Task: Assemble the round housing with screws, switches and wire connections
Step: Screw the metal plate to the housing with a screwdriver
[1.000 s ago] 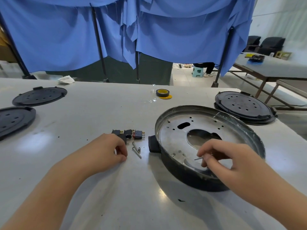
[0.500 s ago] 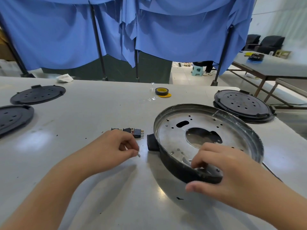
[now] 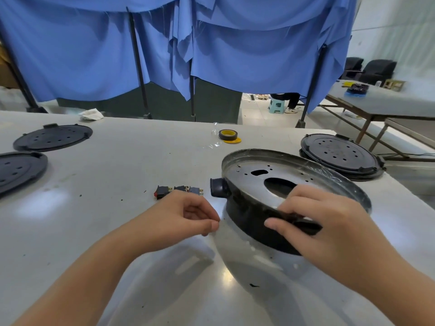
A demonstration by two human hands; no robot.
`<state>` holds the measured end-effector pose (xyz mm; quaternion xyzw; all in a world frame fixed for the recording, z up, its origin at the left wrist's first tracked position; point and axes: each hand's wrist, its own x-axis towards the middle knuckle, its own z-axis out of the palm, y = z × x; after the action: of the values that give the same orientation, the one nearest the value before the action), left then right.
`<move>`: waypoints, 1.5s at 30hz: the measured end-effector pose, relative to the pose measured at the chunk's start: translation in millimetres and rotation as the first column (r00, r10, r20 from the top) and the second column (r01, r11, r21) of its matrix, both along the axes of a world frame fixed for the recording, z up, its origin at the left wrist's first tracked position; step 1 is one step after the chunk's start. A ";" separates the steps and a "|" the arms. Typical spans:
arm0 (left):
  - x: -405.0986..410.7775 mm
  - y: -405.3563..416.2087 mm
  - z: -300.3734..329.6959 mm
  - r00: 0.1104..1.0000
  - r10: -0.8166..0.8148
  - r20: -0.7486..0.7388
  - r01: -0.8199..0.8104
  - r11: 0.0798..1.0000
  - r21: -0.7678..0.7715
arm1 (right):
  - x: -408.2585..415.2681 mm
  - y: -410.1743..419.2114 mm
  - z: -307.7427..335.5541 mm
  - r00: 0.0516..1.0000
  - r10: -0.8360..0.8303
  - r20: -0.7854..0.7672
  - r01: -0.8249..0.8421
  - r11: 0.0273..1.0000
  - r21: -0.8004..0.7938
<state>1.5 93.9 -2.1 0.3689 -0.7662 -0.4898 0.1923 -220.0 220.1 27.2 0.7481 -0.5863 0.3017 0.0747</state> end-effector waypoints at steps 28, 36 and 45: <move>-68.9 29.9 26.3 0.744 0.380 -0.549 -0.206 0.913 0.353 | -40.2 -46.4 71.4 0.937 -0.099 0.334 0.106 0.994 -0.002; -77.2 28.9 23.6 0.678 0.453 -0.579 -0.144 0.854 0.500 | -39.3 -46.7 70.8 0.929 -0.069 0.364 0.075 0.997 -0.005; -76.9 26.2 19.4 0.625 0.507 -0.593 0.094 0.706 0.702 | -35.1 -45.5 70.6 0.925 -0.055 0.375 0.059 0.998 0.001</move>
<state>-75.4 120.1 17.2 0.2669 -0.3291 -0.8110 0.4035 -255.1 174.6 97.8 0.6589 -0.6098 0.4396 -0.0263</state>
